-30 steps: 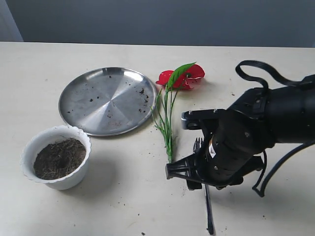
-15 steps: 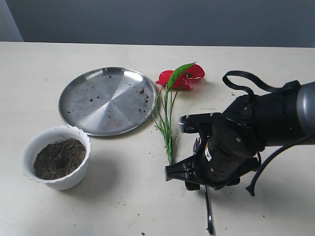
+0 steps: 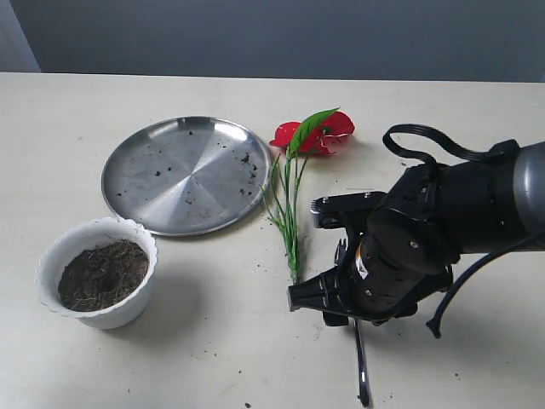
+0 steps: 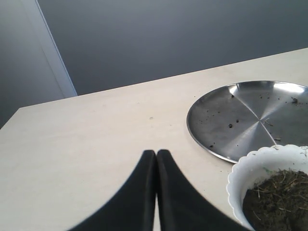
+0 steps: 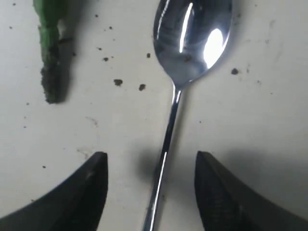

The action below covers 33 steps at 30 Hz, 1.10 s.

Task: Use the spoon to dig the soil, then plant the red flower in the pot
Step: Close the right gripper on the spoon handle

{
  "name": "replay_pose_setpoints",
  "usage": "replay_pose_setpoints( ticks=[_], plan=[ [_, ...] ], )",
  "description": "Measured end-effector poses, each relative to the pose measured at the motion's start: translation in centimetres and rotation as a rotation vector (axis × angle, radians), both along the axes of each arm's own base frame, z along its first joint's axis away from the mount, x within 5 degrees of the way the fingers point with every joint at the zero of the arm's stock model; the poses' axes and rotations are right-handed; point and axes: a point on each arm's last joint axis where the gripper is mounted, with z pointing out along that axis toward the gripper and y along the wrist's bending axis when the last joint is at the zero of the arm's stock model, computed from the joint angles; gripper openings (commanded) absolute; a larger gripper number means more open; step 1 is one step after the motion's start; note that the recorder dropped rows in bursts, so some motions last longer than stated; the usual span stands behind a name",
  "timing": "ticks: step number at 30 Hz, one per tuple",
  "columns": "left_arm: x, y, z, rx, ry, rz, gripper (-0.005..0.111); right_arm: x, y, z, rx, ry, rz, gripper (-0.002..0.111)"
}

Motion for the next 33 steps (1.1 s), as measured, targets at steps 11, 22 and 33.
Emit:
replay_pose_setpoints(
  ticks=[11, 22, 33],
  plan=[
    [0.00, 0.00, 0.00, 0.000, 0.000, 0.000, 0.000, 0.01, 0.02, 0.00, 0.002, -0.001, 0.000, 0.053],
    [0.00, 0.00, 0.00, 0.000, 0.000, 0.000, 0.000, 0.01, 0.01, 0.00, 0.001, -0.001, 0.001, 0.042],
    [0.00, 0.00, 0.00, 0.000, 0.000, 0.000, 0.000, -0.02, -0.04, -0.01, -0.005, 0.003, -0.002, 0.050]
  ],
)
